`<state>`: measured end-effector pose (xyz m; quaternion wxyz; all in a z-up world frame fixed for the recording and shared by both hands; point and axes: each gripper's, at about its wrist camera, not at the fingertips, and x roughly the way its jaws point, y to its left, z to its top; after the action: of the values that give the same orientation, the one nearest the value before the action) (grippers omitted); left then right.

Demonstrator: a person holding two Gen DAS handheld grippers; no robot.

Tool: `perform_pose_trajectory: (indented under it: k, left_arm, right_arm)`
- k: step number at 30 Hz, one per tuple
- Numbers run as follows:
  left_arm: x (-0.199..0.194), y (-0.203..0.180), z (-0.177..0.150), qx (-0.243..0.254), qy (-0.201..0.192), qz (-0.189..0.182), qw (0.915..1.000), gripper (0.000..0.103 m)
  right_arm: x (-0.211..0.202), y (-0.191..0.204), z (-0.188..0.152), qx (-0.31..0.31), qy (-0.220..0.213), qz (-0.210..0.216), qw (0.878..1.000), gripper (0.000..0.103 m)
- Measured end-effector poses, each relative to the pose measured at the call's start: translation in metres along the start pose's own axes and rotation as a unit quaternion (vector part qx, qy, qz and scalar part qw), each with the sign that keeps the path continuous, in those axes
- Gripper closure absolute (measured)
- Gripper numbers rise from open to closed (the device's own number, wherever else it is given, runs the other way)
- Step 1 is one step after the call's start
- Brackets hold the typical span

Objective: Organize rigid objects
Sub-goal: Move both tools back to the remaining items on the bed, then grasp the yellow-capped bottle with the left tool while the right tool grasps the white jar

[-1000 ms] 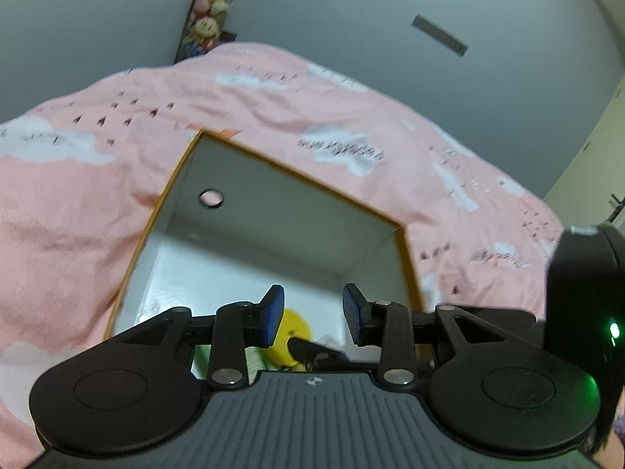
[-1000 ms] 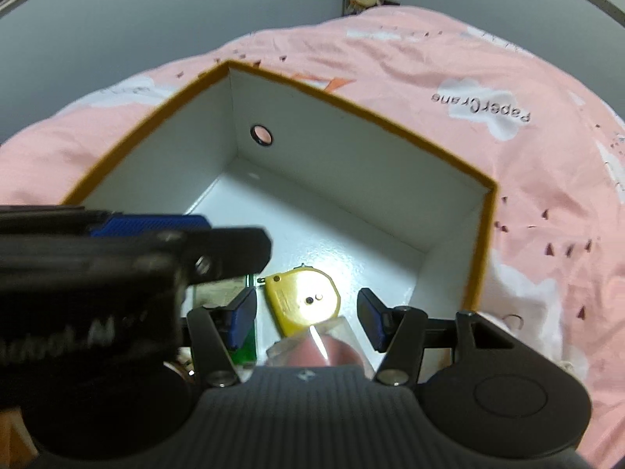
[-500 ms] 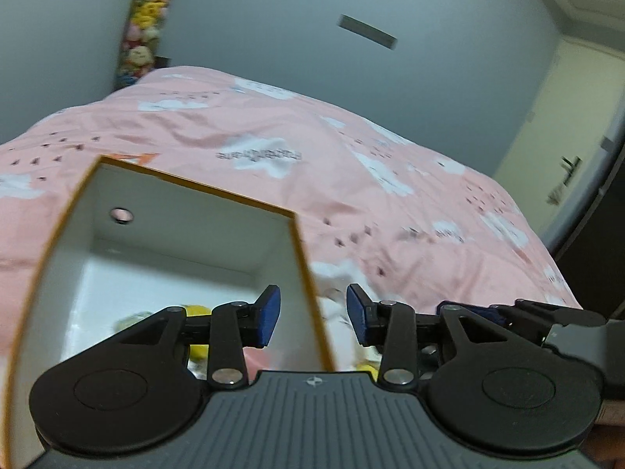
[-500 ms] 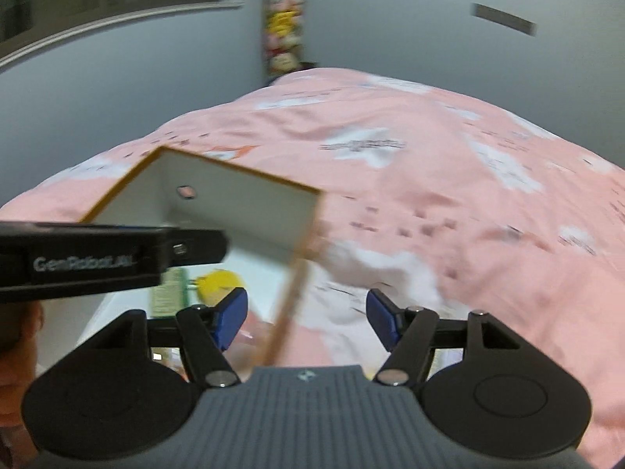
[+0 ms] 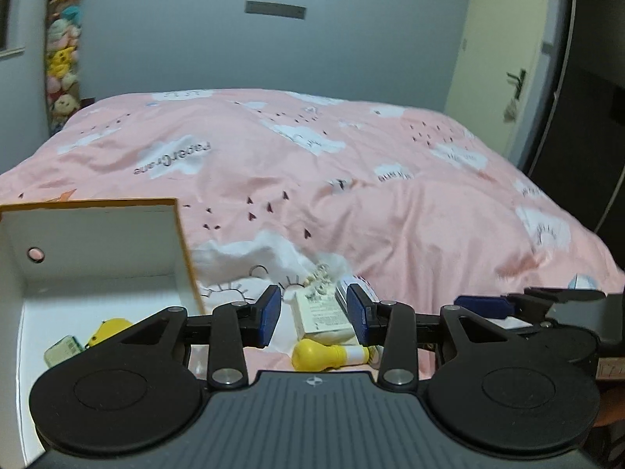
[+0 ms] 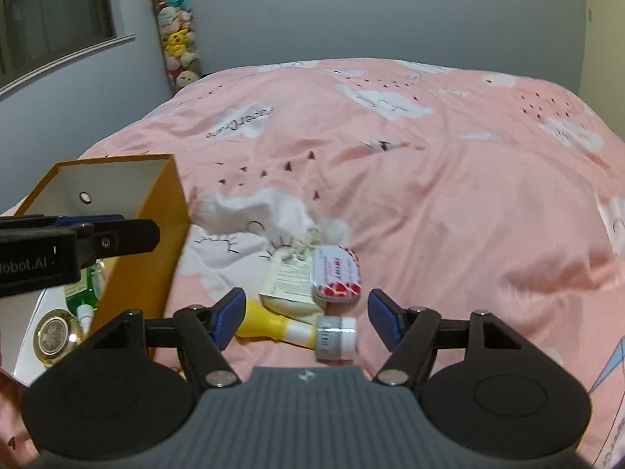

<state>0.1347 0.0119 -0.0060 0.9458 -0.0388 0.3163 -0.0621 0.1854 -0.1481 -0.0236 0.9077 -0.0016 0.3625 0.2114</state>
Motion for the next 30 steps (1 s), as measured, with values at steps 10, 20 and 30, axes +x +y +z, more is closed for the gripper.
perform_pose_trajectory:
  k: [10, 20, 30]
  left_arm:
    - [0.029, 0.003, -0.001, 0.033, 0.077, -0.022, 0.9962, 0.053]
    - [0.065, -0.004, 0.002, 0.109, 0.146, -0.047, 0.9822, 0.053]
    - [0.098, -0.027, 0.001, 0.243, 0.208, -0.062, 0.9454, 0.054]
  right_arm:
    - [0.029, -0.031, -0.017, 0.057, 0.032, 0.007, 0.998, 0.034]
    - [0.065, -0.047, -0.023, 0.094, 0.075, 0.024, 0.993, 0.045]
    - [0.092, -0.041, -0.025, 0.074, 0.094, 0.031, 0.992, 0.067]
